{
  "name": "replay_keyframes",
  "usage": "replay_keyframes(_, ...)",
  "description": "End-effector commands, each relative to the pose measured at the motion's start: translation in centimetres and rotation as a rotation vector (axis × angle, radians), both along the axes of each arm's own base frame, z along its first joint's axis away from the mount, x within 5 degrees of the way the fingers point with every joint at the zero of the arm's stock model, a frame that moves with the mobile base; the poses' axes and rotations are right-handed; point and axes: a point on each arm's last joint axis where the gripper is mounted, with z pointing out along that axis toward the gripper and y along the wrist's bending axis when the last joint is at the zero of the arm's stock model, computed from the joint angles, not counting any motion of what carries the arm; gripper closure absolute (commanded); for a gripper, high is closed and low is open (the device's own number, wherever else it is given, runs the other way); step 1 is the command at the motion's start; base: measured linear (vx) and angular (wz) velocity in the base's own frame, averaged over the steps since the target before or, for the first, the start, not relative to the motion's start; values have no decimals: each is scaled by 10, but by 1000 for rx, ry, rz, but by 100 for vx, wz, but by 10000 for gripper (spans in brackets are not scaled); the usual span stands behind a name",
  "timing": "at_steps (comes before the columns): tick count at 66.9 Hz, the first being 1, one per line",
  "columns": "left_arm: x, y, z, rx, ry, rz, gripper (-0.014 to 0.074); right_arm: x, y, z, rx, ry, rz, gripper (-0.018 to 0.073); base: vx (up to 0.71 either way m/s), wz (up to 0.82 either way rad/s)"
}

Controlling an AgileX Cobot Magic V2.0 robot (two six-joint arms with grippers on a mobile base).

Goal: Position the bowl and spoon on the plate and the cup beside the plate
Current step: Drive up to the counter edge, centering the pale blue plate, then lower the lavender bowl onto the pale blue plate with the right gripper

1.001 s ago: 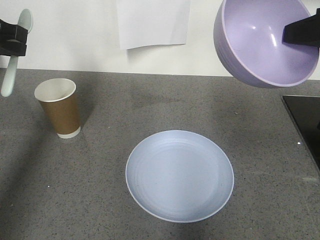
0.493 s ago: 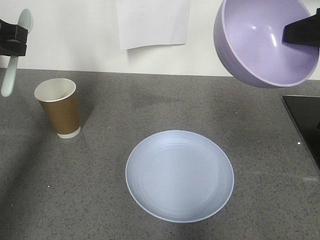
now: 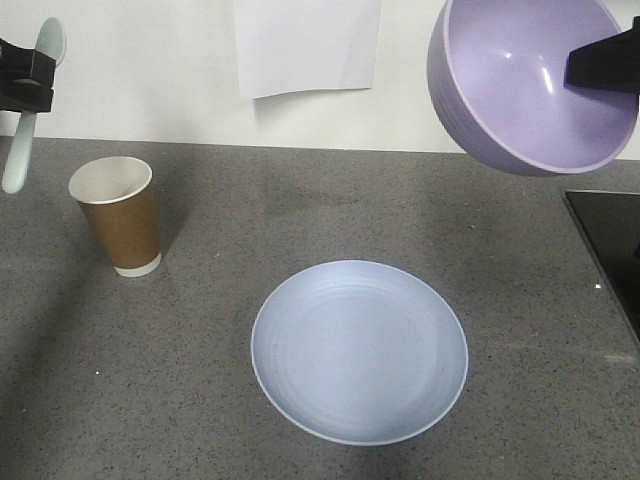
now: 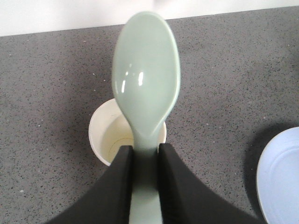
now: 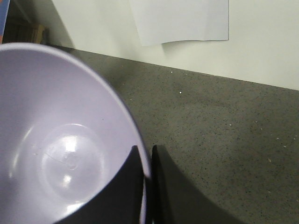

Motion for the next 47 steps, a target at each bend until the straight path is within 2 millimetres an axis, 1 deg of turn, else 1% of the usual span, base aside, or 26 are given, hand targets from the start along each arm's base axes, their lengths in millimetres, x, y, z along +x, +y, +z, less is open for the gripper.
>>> replay_keyframes(1,-9,-2,22,-31,-108,5,603,-7,0,18,37,-94,-16,565,0,0)
replay_keyframes(42,-9,-2,22,-31,-108,5,603,-6,0,18,39,-97,-18,565,0,0)
replay_keyframes(47,-9,-2,22,-31,-108,5,603,-3,2,17,37,-102,6,565,0,0)
